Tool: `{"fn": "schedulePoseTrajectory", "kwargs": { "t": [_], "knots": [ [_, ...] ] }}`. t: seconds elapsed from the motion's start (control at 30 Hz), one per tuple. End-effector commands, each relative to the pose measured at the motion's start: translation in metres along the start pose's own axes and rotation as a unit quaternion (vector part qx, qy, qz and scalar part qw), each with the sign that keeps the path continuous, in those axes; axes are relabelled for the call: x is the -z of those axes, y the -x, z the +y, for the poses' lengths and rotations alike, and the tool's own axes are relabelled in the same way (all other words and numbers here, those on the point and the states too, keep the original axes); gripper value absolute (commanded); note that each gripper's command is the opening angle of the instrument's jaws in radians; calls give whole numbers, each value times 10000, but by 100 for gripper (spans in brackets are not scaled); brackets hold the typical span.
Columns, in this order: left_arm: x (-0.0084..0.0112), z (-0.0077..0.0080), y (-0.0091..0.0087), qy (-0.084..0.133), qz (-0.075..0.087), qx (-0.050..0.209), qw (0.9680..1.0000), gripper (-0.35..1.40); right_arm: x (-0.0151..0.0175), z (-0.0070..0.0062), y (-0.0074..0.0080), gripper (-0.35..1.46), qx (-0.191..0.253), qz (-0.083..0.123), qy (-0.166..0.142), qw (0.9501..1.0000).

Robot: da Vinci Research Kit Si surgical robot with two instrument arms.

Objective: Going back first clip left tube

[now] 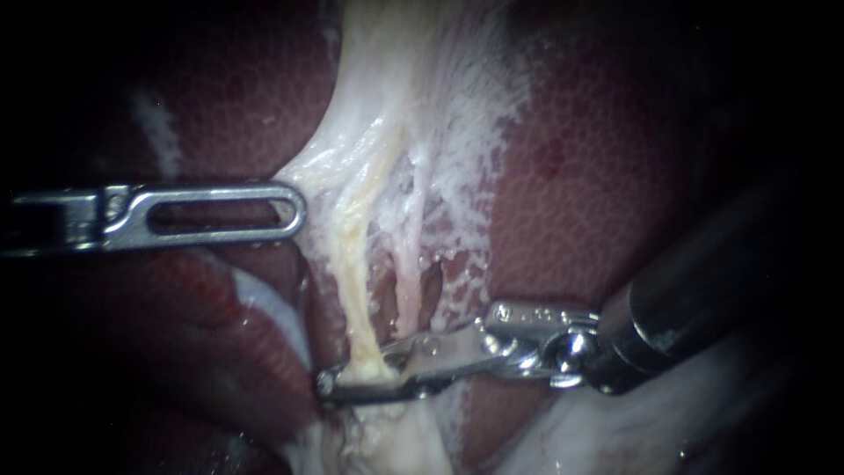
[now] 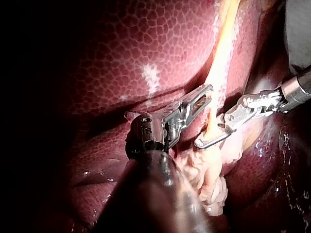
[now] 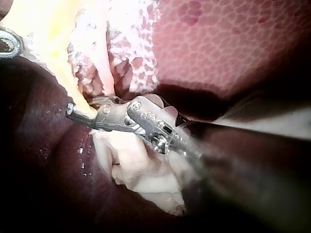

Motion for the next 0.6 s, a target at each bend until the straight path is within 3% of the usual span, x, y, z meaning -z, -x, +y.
{"fn": "schedulePoseTrajectory", "kwargs": {
  "t": [0.03,0.27,0.33,0.5,0.6],
  "knots": [
    [0,0,0,2,-3,-1,10000,-35,0,0,0,-35,0,0,3,10000],
    [0,0,0,2,-3,-2,10000,-35,0,0,0,-35,1,-14,8,10000],
    [0,0,0,2,-3,-2,10000,-35,0,0,1,-10,1,-15,6,10000],
    [0,0,0,2,-3,-2,10000,-35,0,0,0,32,-1,1,3,10000],
    [0,0,0,2,-4,-2,10000,-35,-1,1,-2,39,172,47,-20,9998]
  ]
}}
